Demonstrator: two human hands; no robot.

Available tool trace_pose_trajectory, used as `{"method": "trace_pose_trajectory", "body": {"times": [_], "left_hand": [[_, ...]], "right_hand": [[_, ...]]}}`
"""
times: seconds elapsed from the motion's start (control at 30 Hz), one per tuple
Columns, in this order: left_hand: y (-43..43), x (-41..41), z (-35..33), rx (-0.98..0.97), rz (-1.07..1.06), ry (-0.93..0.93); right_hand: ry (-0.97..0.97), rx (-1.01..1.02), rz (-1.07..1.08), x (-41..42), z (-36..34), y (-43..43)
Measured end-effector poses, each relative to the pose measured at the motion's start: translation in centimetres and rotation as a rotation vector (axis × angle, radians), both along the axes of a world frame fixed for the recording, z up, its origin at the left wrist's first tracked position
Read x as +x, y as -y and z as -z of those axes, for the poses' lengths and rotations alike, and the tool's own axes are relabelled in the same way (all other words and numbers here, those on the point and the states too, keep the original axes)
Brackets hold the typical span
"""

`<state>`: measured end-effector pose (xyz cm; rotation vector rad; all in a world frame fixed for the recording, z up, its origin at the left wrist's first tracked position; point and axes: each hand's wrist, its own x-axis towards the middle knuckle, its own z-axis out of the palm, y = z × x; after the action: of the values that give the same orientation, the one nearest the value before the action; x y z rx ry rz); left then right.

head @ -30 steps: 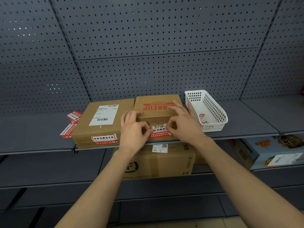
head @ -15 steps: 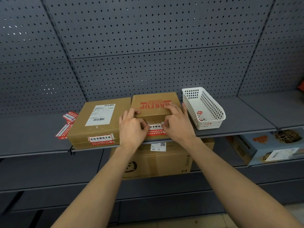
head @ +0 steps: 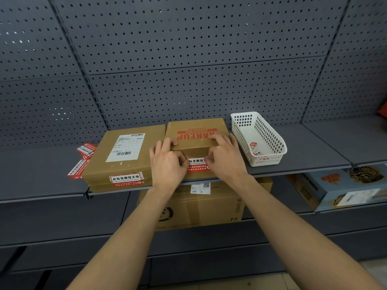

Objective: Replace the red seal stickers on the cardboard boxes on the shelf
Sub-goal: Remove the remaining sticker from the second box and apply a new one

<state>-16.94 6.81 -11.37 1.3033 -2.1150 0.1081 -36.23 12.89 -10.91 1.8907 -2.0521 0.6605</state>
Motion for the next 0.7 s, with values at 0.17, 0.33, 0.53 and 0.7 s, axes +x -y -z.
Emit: {"method": "trace_pose_trajectory", "body": {"times": [0.17, 0.33, 0.53, 0.7], "left_hand": [[0.1, -0.2, 0.2, -0.013, -0.021, 0.011], [0.2, -0.3, -0.2, -0.025, -0.016, 0.026], [0.1, 0.2, -0.4, -0.07, 0.009, 0.037], [0.6, 0.8, -0.4, -0.06, 0.021, 0.012]], "right_hand": [[0.007, -0.005, 0.009, 0.0, 0.0, 0.3], [0.021, -0.006, -0.005, -0.2, 0.0, 0.5], [0.018, -0.07, -0.036, -0.8, 0.5, 0.3], [0.096, -0.136, -0.156, -2.1, 0.8, -0.3]]}}
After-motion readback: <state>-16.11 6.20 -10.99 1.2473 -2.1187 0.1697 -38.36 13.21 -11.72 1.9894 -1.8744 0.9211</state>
